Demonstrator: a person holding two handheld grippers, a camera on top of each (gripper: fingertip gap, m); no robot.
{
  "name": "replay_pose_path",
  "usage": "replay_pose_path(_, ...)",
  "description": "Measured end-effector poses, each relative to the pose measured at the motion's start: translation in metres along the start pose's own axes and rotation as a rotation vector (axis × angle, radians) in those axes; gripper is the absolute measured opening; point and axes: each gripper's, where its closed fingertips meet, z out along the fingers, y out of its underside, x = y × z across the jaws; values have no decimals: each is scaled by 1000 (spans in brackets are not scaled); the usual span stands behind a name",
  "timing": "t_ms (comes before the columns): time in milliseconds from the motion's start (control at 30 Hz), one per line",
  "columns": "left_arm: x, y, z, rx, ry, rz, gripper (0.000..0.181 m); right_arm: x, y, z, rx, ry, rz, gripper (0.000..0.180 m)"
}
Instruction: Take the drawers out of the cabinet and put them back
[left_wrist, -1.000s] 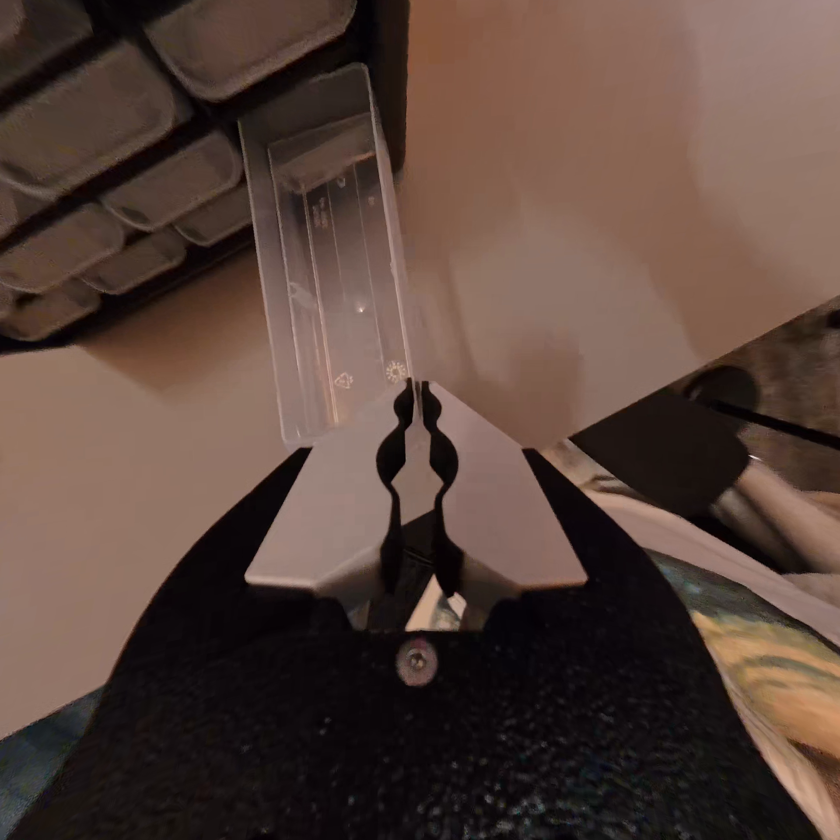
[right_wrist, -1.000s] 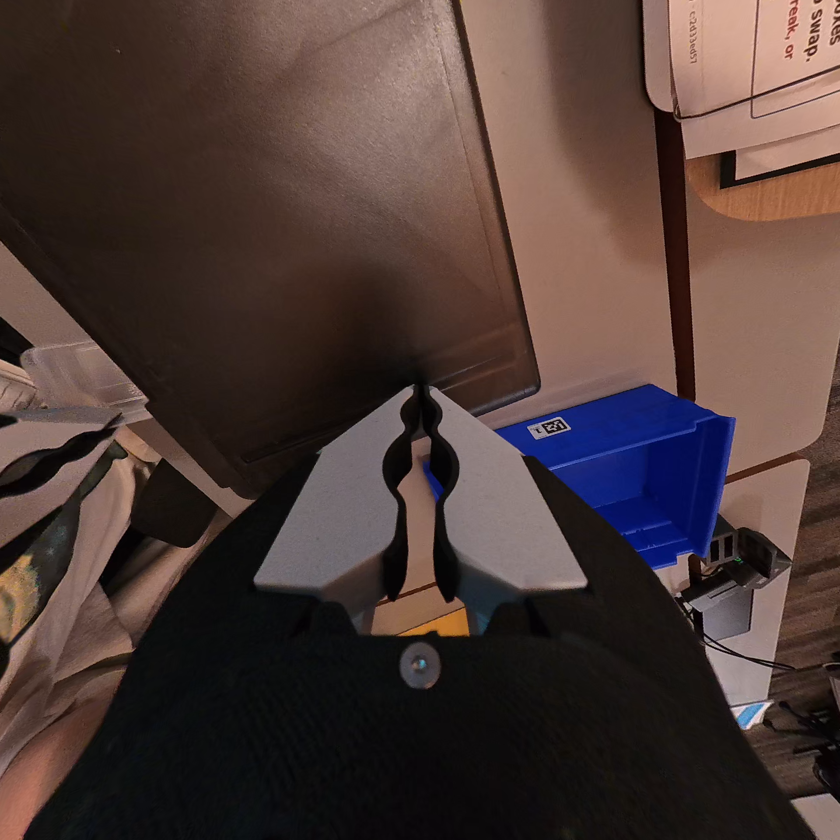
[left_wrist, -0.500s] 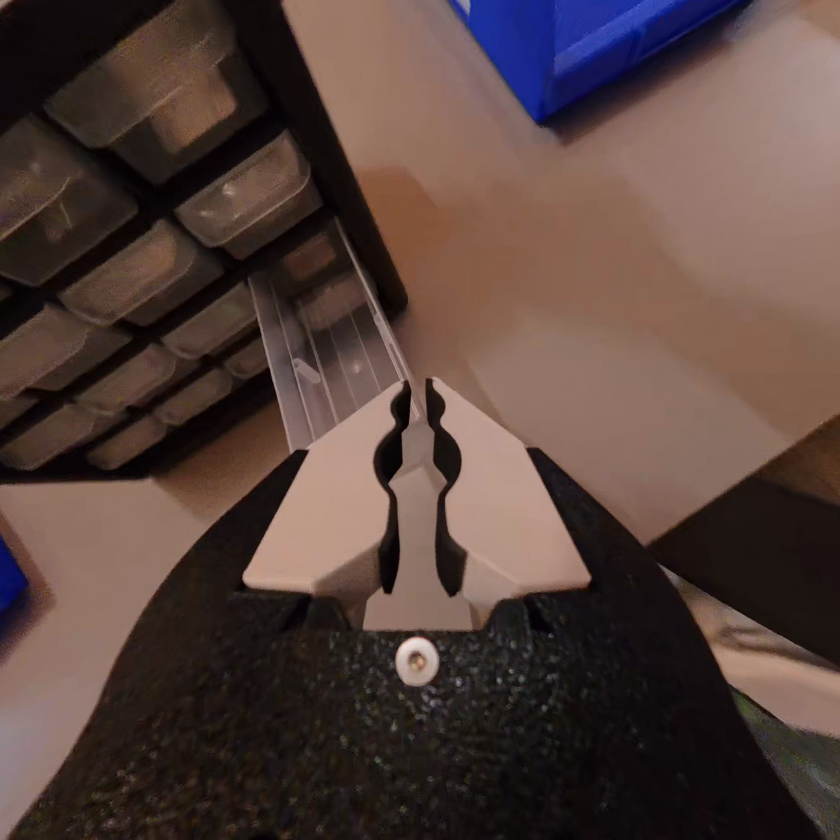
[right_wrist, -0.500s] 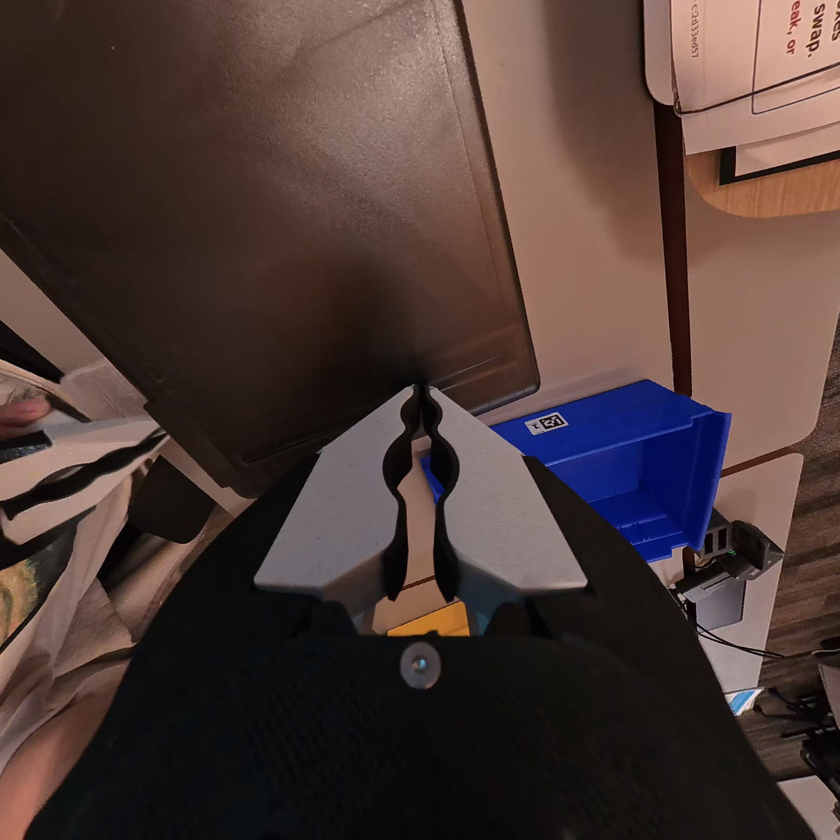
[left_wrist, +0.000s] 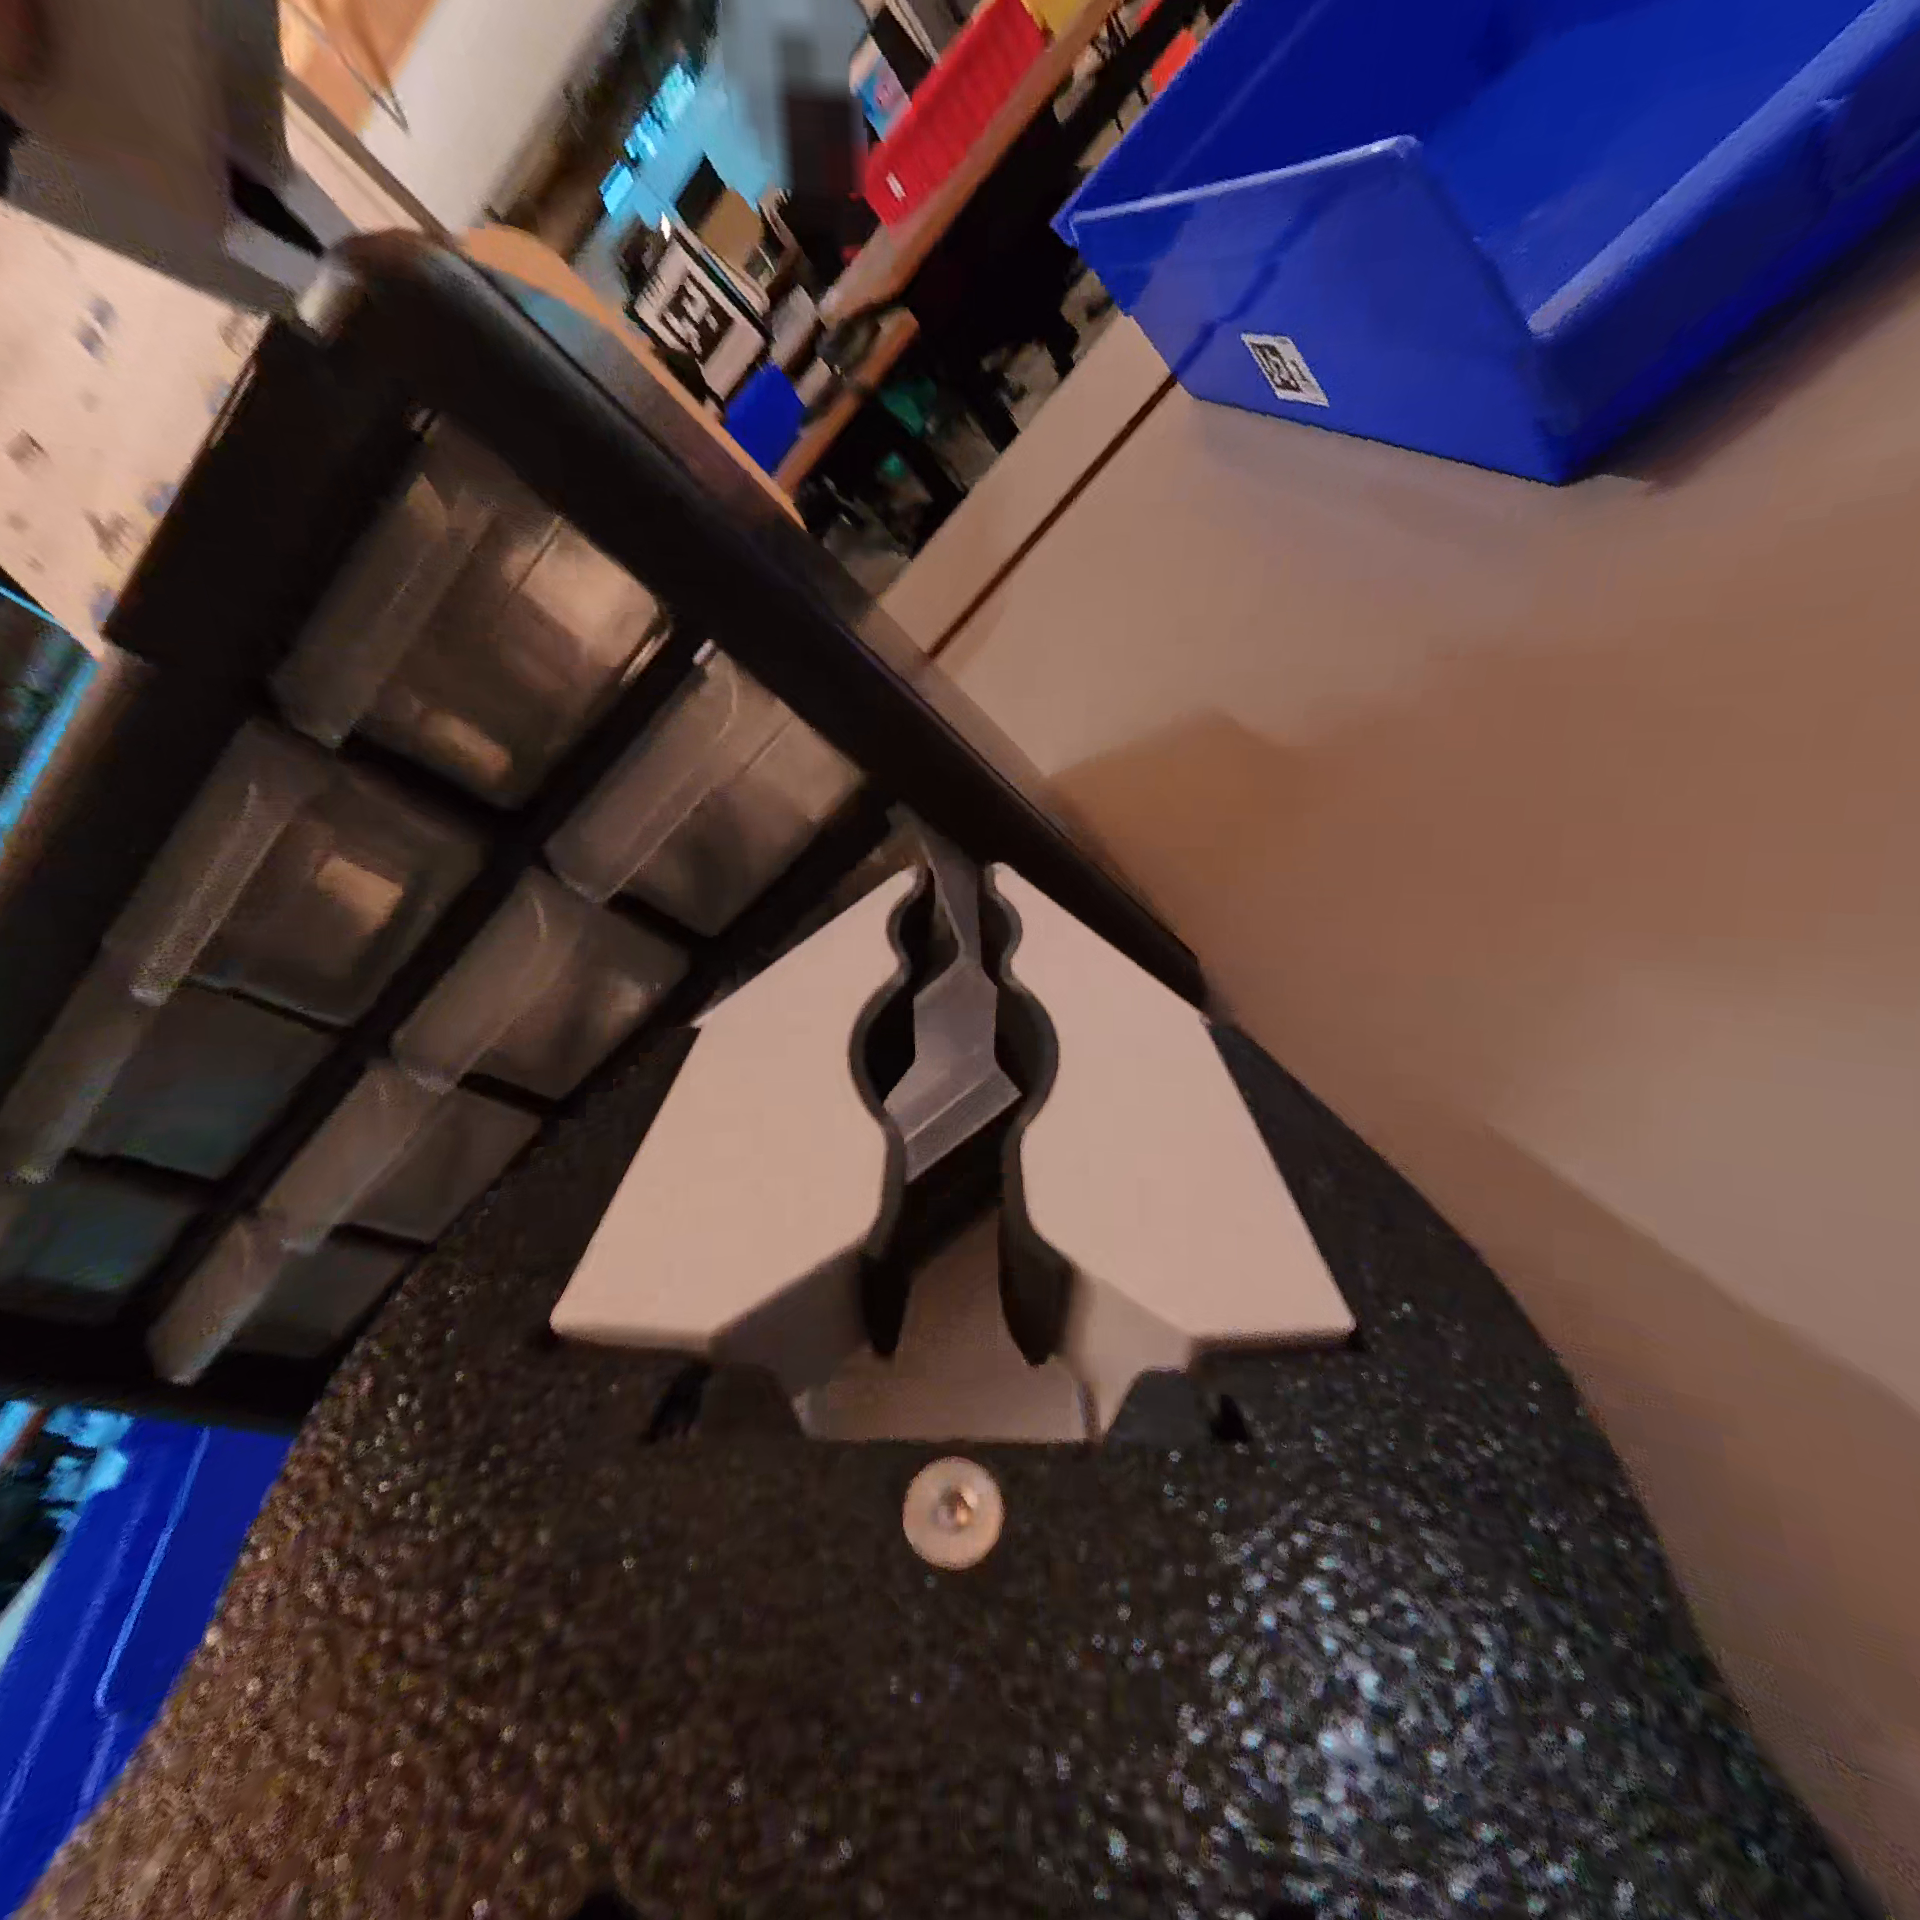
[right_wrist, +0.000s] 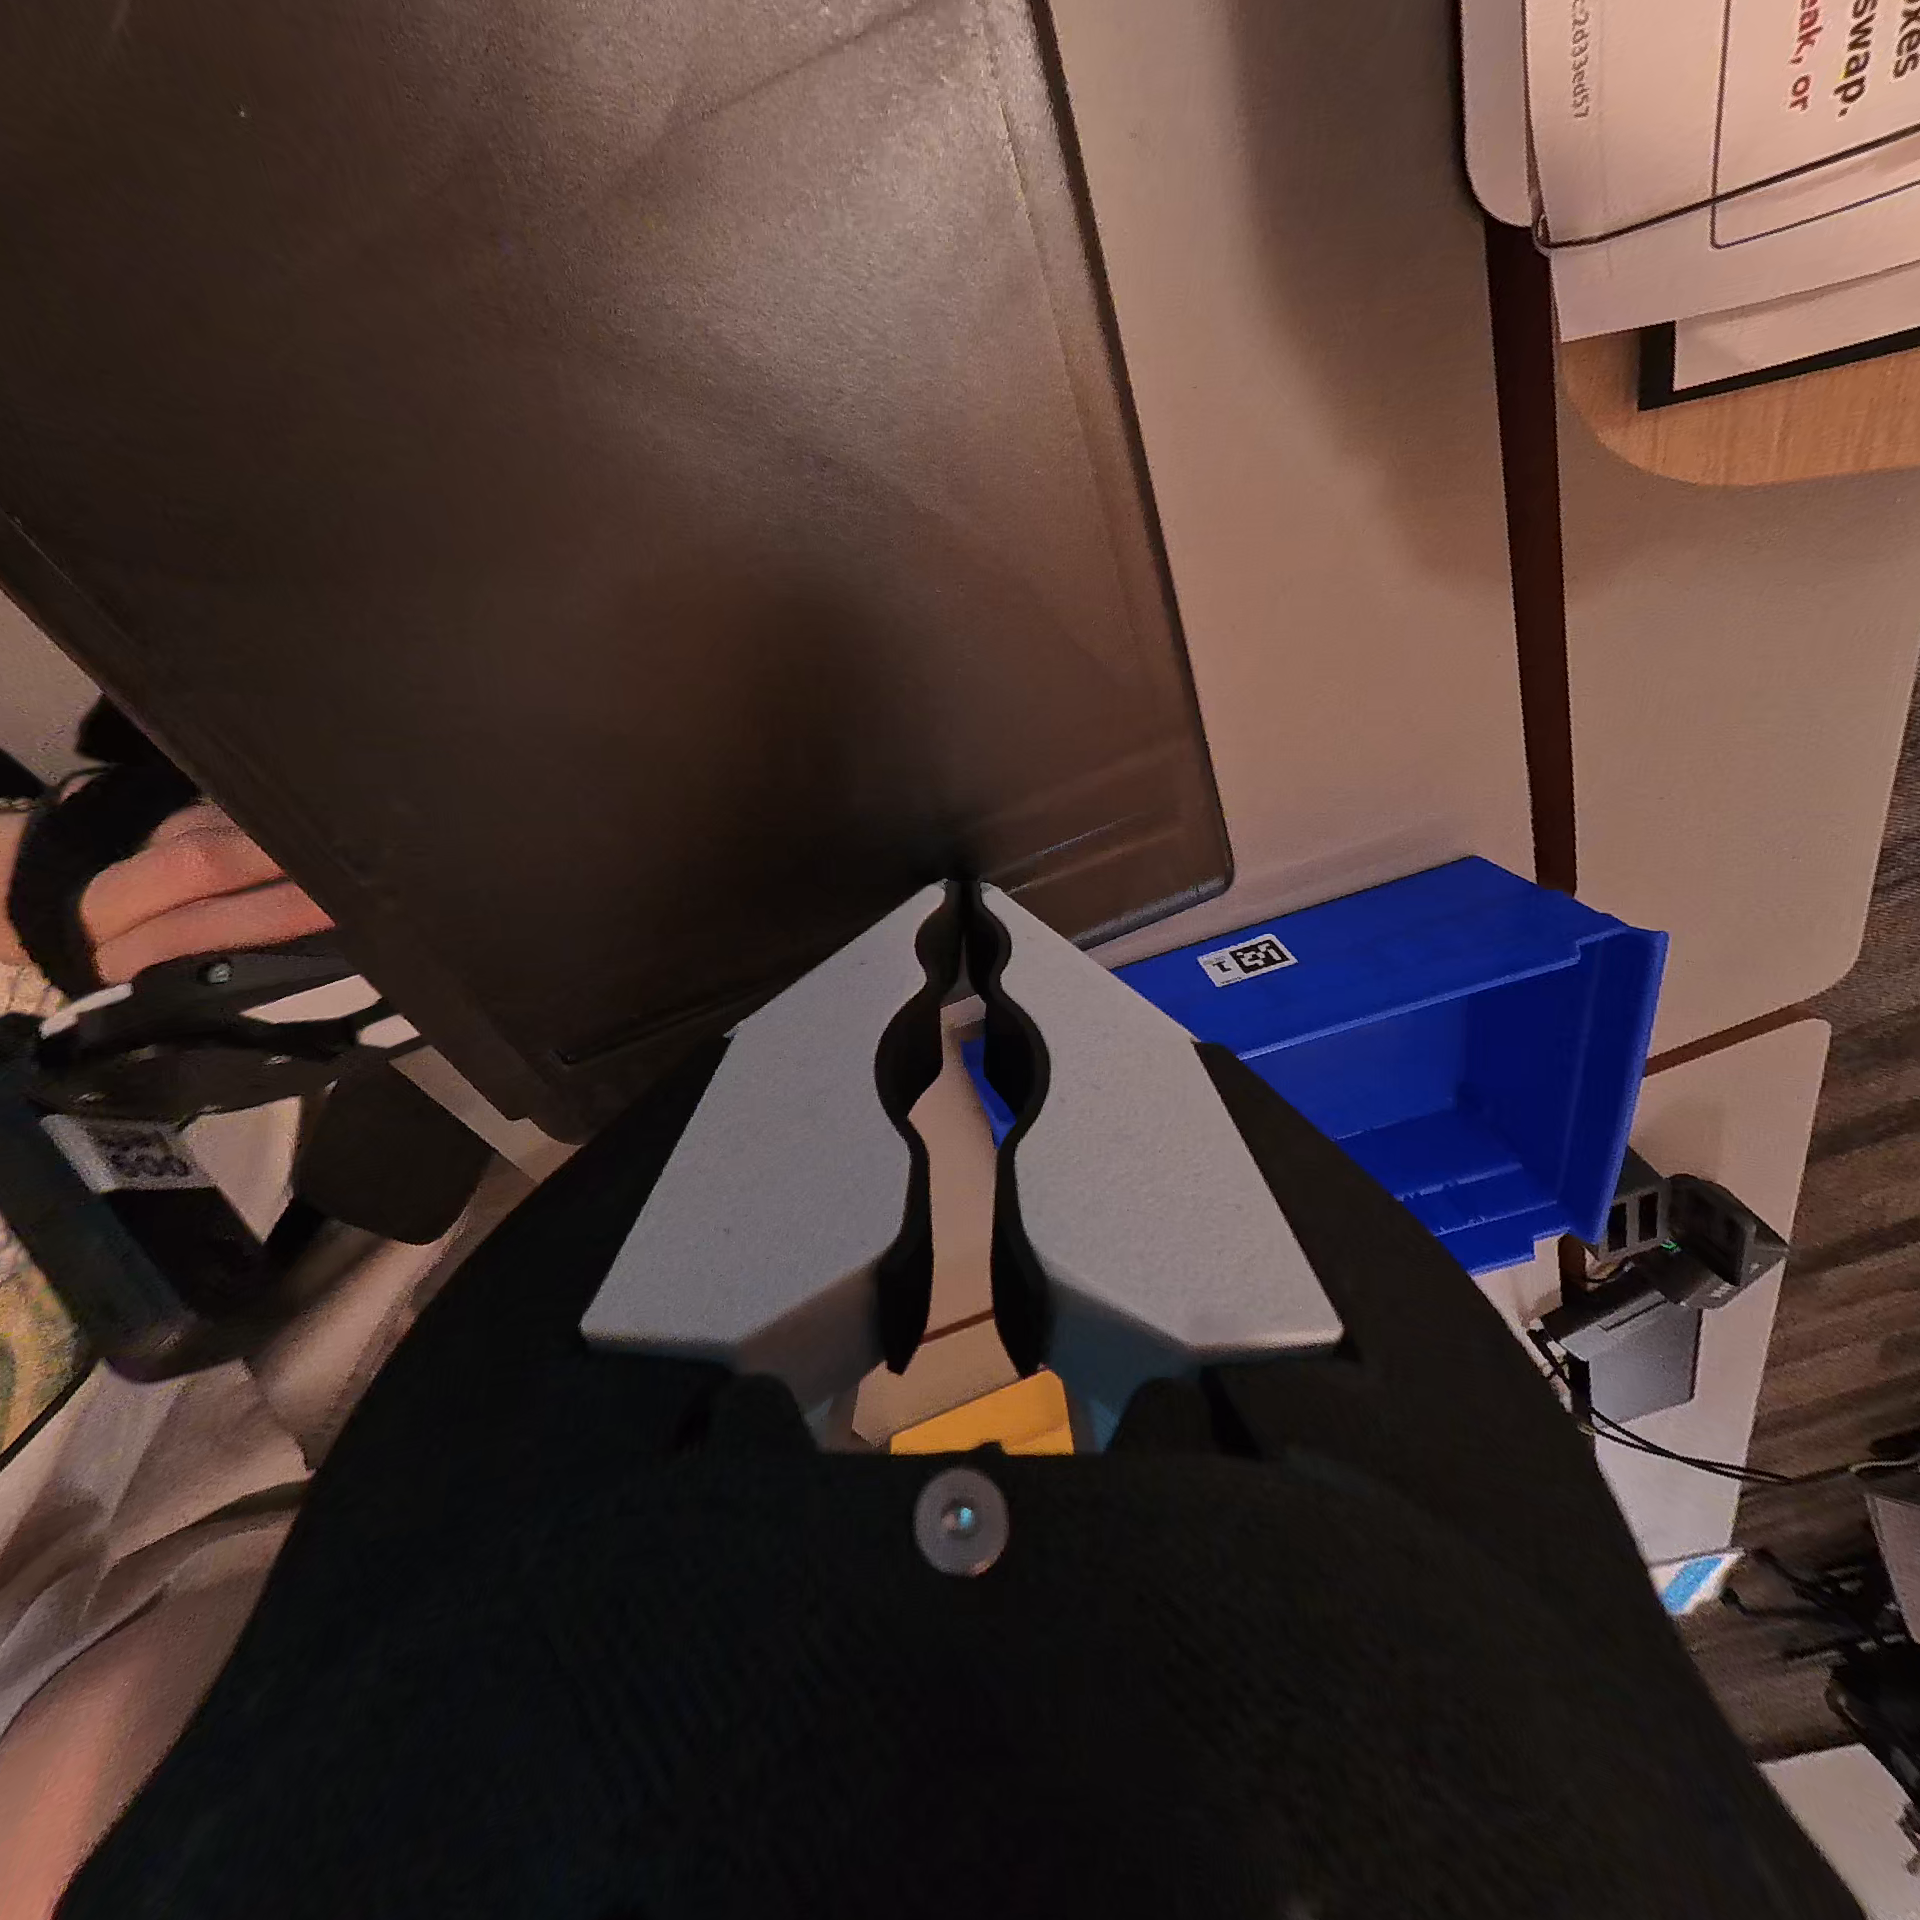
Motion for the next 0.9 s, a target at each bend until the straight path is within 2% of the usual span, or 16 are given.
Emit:
replay_pose_path(133, 1, -8, 3, 101, -6, 53, 11, 0, 0, 0, 10, -7, 5, 0)
replay_pose_path(233, 11, -13, -13, 188, 73, 8, 27, 0, 0, 0, 1, 7, 2, 0)
replay_pose_path(333, 7, -8, -33, 257, 69, 23, 37, 0, 0, 0, -4, 18, 8, 0)
replay_pose_path(367, 4, -2, -38, 274, 56, 62, 35, 0, 0, 0, -4, 20, 10, 0)
replay_pose_path(400, 1, 5, -42, 286, 28, 123, 24, 0, 0, 0, -4, 18, 16, 0)
replay_pose_path(433, -3, 13, -44, 291, -6, 201, 5, 0, 0, 0, -3, 16, 22, 0)
replay_pose_path(467, -6, 21, -45, 292, -38, 289, 0, 0, 0, 0, -3, 13, 26, 0)
replay_pose_path(633, -18, 36, -40, 318, -183, 628, 0, 0, 0, 0, 14, -1, 58, 0)
replay_pose_path(767, -14, 31, -30, 369, -185, 738, 0, 0, 0, 0, 53, -15, 96, 0)
replay_pose_path(900, -16, 29, -13, 364, -171, 739, 0, 0, 0, 0, 76, -31, 125, 0)
